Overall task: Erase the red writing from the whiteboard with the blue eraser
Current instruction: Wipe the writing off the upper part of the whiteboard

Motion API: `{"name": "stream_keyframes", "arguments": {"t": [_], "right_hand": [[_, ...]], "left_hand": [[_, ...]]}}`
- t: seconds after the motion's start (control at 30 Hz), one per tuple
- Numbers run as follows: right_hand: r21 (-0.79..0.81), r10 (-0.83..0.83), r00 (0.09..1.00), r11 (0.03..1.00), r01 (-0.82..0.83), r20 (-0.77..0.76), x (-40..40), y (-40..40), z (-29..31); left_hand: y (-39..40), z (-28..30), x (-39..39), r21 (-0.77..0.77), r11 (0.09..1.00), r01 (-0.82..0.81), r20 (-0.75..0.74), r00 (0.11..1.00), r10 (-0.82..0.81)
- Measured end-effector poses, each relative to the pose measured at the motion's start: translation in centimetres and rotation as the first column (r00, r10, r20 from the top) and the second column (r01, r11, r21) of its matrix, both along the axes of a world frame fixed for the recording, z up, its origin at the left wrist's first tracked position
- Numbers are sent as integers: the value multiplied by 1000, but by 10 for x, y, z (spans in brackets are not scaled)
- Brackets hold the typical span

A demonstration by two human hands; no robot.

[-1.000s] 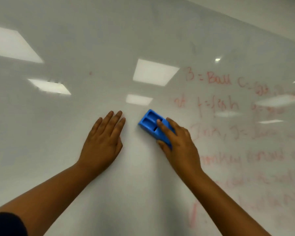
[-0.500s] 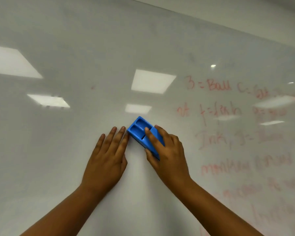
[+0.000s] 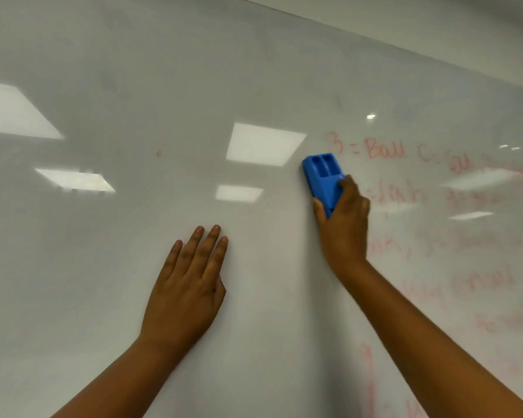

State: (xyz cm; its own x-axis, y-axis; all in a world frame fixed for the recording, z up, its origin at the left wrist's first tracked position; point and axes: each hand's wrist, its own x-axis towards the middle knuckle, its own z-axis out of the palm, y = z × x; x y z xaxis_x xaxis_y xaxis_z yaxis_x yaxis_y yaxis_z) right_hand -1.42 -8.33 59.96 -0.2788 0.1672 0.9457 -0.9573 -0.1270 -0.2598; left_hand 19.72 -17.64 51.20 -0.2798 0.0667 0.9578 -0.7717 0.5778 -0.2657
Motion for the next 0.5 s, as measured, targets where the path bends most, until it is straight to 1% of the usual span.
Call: {"name": "stream_keyframes", "arguments": {"t": [0.1,0.17,0.27,0.33,0.4,0.47,0.5], "right_hand": [[79,32,966,997,-12,-257,34,-14,-29],[145,38,932,989,16,-360,38,-17,-46],[149,-52,885,980,135,-462,16,-6,-45],[128,-107,884,974,184,-455,-6,2,-36],[128,-149,912,969,212,-383,-25,10,-22],[124,-182,953,968,217,-243,-44,15,-4],[113,-185,971,973,202,-149,-53,17,7]], "left_hand": [[1,0,0,0,1000,-6,3,1000,6],[1,0,0,7,1000,-12,5,1000,12],[2,0,1,8,1000,-12,7,1000,12],[2,0,1,15,1000,-12,14,1000,11],[3,-1,2,18,1000,-5,11,1000,5],[2,-1,2,10,1000,-5,11,1000,5],[2,-2,2,7,1000,-4,13,1000,4]]}}
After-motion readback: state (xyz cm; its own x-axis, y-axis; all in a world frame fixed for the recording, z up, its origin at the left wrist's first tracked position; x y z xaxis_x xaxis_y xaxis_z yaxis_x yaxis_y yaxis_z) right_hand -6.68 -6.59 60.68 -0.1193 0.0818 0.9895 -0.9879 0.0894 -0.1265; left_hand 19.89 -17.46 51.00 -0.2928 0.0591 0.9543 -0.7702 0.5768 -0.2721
